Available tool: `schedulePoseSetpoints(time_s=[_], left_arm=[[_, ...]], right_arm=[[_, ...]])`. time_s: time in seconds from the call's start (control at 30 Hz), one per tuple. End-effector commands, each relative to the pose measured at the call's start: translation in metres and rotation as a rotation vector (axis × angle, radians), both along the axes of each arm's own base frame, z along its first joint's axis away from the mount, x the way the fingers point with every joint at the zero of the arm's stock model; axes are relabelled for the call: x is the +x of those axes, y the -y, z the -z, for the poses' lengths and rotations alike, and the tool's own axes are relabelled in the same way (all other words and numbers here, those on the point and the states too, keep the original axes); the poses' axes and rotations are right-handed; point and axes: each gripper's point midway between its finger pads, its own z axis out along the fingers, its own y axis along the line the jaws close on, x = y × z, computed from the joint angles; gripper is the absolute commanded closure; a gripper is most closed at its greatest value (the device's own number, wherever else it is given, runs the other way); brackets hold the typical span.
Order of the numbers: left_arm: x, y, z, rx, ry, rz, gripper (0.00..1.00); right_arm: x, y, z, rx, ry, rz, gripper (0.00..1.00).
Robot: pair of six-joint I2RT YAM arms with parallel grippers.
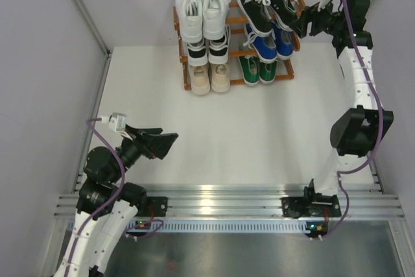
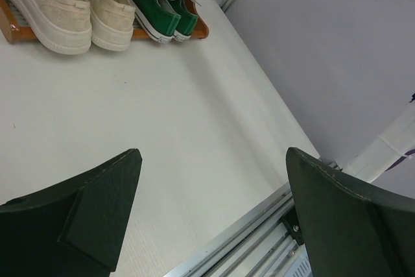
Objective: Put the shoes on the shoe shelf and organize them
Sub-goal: Adjust the shoe at the shoe shelf.
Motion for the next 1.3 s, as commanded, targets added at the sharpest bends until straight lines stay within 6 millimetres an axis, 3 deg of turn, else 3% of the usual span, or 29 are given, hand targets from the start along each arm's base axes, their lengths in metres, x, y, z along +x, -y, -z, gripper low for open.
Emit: schedulePoseSetpoints(time_s=[0.0,0.17,0.2,0.27,0.4,0.5,0.8,1.0,1.03,1.13,1.27], left_arm=[[-0.001,0.001,-0.002,-0.012,0.008,0.005,0.02],[0.0,0.001,0.001,-0.009,0.001,0.007,0.02],[-0.001,0.001,0.002,-0.009,0.001,0.008,0.02],[0.0,0.001,0.002,-0.009,-0.001,0.007,0.02],[0.0,0.002,0.004,-0.007,-0.005,0.01,0.02],[0.0,0.002,0.005,-0.007,-0.007,0.01,0.02],[-0.001,0.002,0.004,-0.012,-0.001,0.01,0.02],[-0.001,0.002,0.004,-0.013,-0.002,0.01,0.02],[-0.001,0.002,0.004,-0.014,-0.003,0.011,0.02],[-0.001,0.001,0.003,-0.01,0.003,0.008,0.02],[0.0,0.0,0.001,-0.004,0.012,0.003,0.02]], right_arm=[[0.009,-0.016,-0.042,-0.001,0.126,0.012,0.31],[0.016,-0.021,-0.041,-0.06,0.147,0.061,0.37],[0.014,-0.037,-0.044,-0.064,0.154,0.038,0.41],[0.014,-0.042,-0.043,-0.063,0.149,0.033,0.46],[0.014,-0.048,-0.042,-0.056,0.136,0.018,0.67],[0.01,-0.057,-0.044,-0.054,0.138,0.002,0.74],[0.007,-0.073,-0.053,0.009,0.126,-0.007,0.77],[0.003,-0.081,-0.052,0.016,0.115,-0.015,0.75],[0.003,-0.08,-0.052,0.014,0.113,-0.009,0.71],[0.0,-0.074,-0.058,-0.007,0.127,0.015,0.48],[-0.017,-0.065,-0.074,-0.03,0.165,0.042,0.31]])
